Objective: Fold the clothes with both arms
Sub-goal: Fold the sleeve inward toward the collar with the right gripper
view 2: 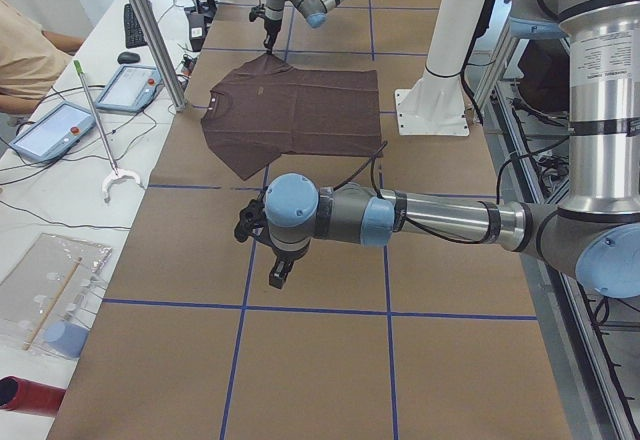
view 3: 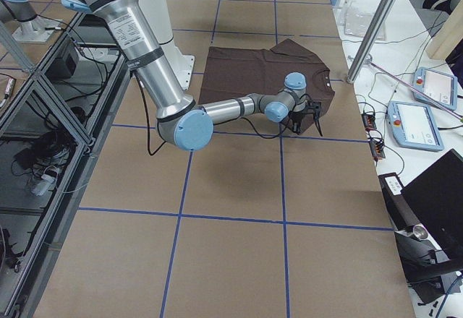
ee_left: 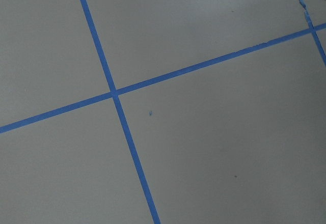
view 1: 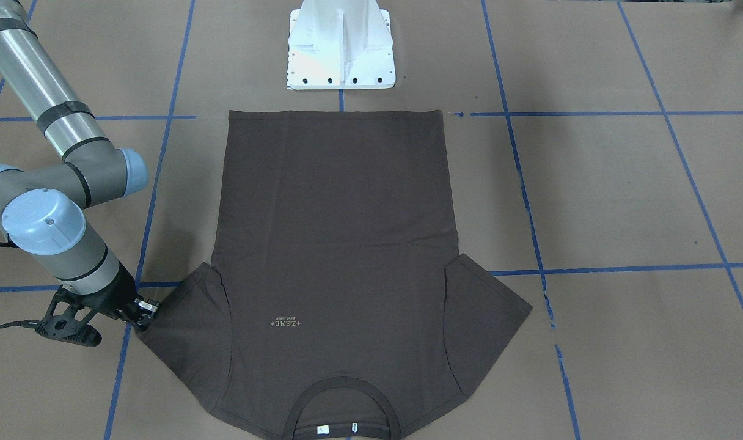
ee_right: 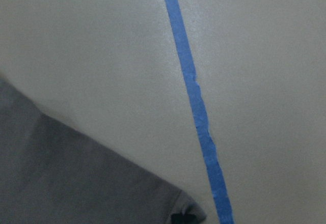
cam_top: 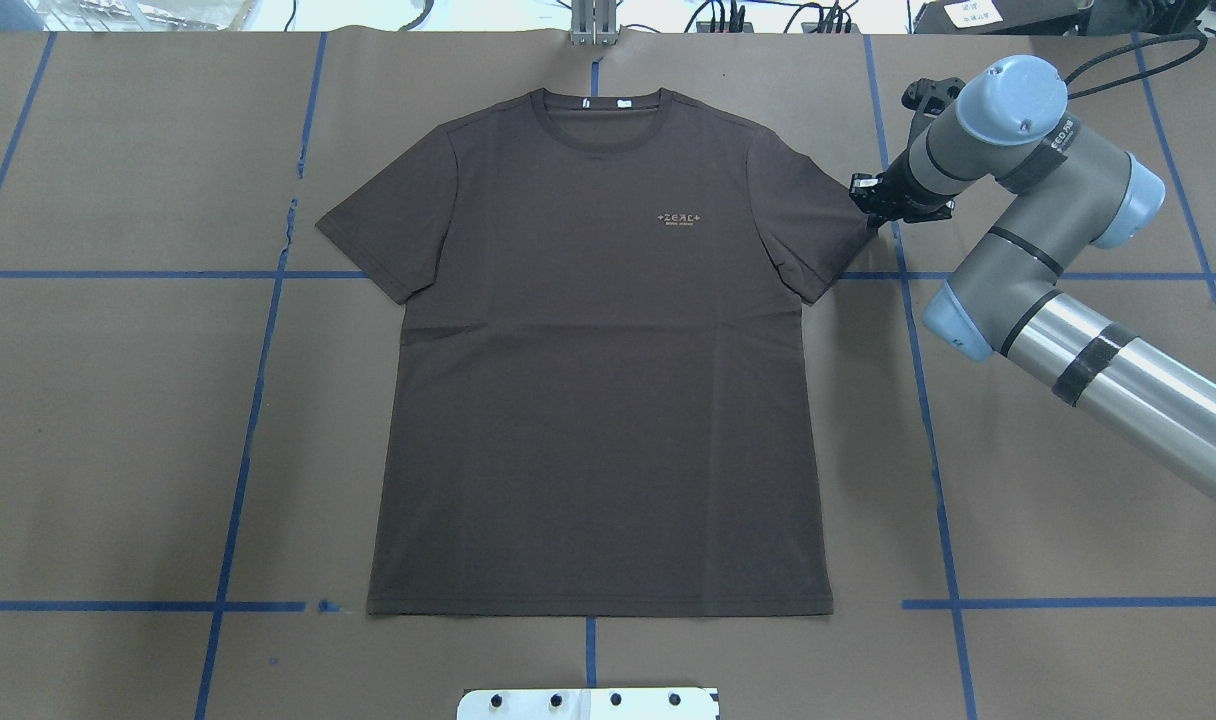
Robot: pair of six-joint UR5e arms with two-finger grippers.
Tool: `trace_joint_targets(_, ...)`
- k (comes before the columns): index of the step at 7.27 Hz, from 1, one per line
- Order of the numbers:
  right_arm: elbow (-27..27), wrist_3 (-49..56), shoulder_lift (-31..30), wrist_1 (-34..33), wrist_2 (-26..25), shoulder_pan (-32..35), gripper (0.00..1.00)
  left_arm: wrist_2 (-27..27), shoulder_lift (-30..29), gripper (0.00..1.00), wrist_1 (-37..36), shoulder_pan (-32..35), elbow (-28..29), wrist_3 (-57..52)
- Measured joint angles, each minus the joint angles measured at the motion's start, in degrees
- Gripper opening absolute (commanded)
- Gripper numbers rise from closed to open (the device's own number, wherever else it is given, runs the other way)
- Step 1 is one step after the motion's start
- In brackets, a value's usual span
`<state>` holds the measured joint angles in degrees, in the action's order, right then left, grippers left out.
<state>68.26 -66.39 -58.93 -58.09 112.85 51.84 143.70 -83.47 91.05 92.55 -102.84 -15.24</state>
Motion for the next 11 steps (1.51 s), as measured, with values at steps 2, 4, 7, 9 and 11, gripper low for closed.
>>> trace_joint_targets(2,1.55,0.18,0.58,0.16,0.27,0.11,0.0,0.02,0.05,1.0,0.0,0.0,-0.09,0.03)
trace_joint_targets(4,3.64,0.33,3.2,-0.12,0.37,-1.39,0.0,0.17,0.05,1.0,0.0,0.0,-0.14,0.09)
trace_joint_targets(7,2.4,-0.74,9.25,-0.54,-0.62,-5.13,0.0,1.51,0.06,1.0,0.0,0.01,-0.1,0.12)
trace_joint_targets(9,-3.11,-3.87,15.57,-0.4,-4.95,-8.43,0.29,1.65,0.04,1.0,0.0,0.06,-0.15,0.14)
trace_joint_targets(11,-6.81,-5.48,18.98,-0.29,-7.14,-9.63,1.0,1.69,-0.69,1.0,0.17,-0.07,-0.13,0.9)
